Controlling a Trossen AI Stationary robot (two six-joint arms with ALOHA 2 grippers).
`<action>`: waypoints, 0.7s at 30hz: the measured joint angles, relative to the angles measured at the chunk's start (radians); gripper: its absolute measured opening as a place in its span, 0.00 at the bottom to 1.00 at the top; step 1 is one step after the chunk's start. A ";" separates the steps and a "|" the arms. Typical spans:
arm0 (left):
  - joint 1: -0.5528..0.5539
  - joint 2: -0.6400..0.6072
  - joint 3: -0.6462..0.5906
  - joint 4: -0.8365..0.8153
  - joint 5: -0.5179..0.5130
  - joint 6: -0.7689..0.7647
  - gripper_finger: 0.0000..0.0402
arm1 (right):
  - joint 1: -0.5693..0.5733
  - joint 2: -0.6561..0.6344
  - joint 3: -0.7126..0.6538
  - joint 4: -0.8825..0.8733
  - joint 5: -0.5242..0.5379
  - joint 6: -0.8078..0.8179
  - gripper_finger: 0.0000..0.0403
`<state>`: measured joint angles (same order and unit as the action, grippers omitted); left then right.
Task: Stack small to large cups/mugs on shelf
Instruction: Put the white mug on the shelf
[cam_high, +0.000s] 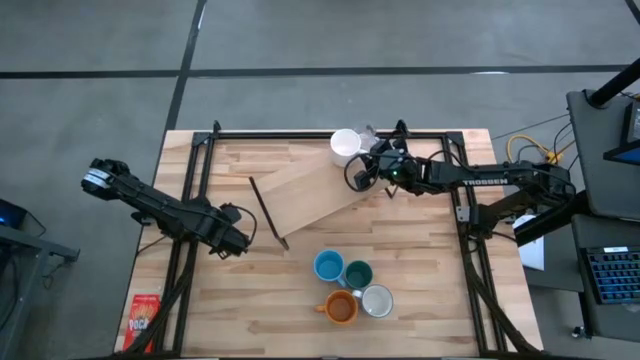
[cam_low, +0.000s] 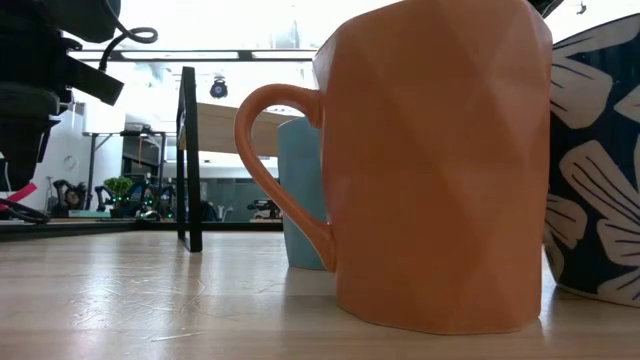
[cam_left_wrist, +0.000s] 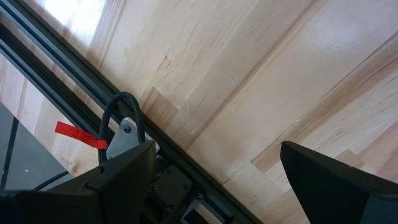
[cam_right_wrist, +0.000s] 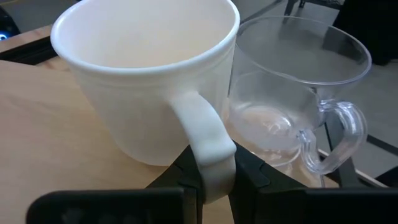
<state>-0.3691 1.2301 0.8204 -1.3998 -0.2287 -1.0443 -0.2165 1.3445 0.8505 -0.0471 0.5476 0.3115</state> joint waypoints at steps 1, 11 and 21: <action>0.000 0.000 0.000 0.000 0.000 0.000 0.82 | 0.000 0.000 0.000 0.000 0.000 0.000 0.09; 0.000 0.000 0.000 0.000 0.000 0.000 0.82 | 0.000 0.000 0.000 0.000 0.000 0.000 0.09; 0.000 0.000 0.000 0.000 0.000 0.000 0.82 | 0.000 0.000 0.000 -0.001 -0.002 0.000 0.11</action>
<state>-0.3689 1.2301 0.8204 -1.3997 -0.2287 -1.0439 -0.2165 1.3441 0.8505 -0.0477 0.5461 0.3112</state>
